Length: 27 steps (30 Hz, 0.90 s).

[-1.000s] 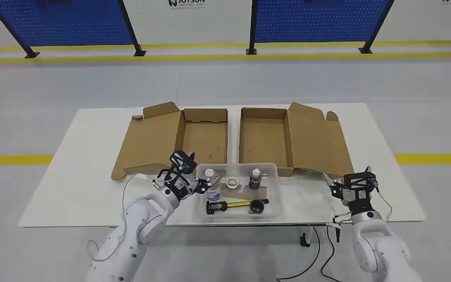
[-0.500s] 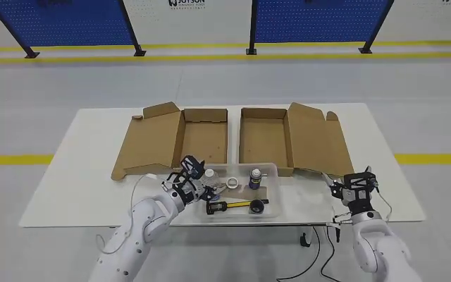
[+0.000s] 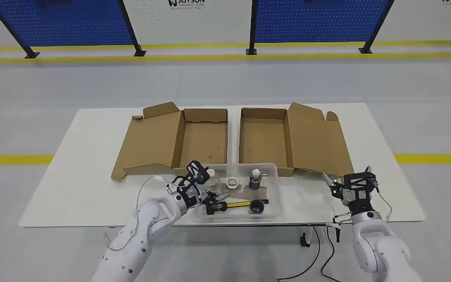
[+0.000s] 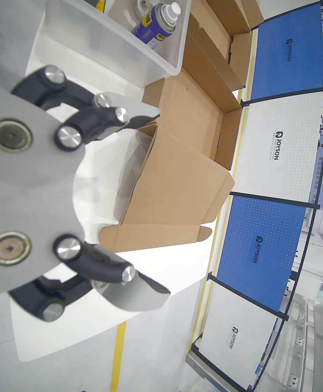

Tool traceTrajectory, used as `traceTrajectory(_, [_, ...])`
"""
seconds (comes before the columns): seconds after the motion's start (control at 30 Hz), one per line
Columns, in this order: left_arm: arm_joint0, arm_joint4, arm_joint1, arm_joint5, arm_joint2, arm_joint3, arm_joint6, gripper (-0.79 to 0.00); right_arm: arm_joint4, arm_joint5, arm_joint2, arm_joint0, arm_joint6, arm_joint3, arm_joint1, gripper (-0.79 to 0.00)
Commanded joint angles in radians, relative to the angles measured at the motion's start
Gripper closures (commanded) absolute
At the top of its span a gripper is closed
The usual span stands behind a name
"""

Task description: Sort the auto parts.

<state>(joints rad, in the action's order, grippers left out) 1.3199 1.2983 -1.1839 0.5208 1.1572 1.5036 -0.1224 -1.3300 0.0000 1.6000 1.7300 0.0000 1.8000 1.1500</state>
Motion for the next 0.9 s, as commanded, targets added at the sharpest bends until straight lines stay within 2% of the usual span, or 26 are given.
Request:
traceTrajectory(0.0, [-0.008,0.007,-0.001,-0.005,-0.007,-0.014,0.008,-0.785,0.000,0.000,0.000,0.000,0.000,0.000,0.000,-0.785])
traceTrajectory(0.27, [-0.034,-0.007,-0.007,-0.014,-0.029,-0.058,0.004,-0.754,0.000,0.000,0.000,0.000,0.000,0.000,0.000,-0.785])
traceTrajectory(0.33, [-0.039,-0.009,-0.009,-0.013,-0.037,-0.064,0.000,-0.699,0.000,0.000,0.000,0.000,0.000,0.000,0.000,-0.785])
traceTrajectory(0.43, [-0.044,-0.006,-0.011,-0.017,-0.047,-0.074,0.003,-0.665,0.000,0.000,0.000,0.000,0.000,0.000,0.000,-0.785])
traceTrajectory(0.57, [-0.051,-0.010,-0.013,-0.018,-0.054,-0.090,0.006,-0.557,0.000,0.000,0.000,0.000,0.000,0.000,0.000,-0.785])
traceTrajectory(0.67, [-0.056,-0.010,-0.014,-0.020,-0.058,-0.101,0.008,-0.409,0.000,0.000,0.000,0.000,0.000,0.000,0.000,-0.785])
traceTrajectory(0.77, [-0.059,-0.011,-0.014,-0.020,-0.060,-0.111,0.011,-0.305,0.000,0.000,0.000,0.000,0.000,0.000,0.000,-0.785])
traceTrajectory(0.87, [-0.061,-0.014,-0.015,-0.020,-0.063,-0.117,0.011,-0.246,0.000,0.000,0.000,0.000,0.000,0.000,0.000,-0.785])
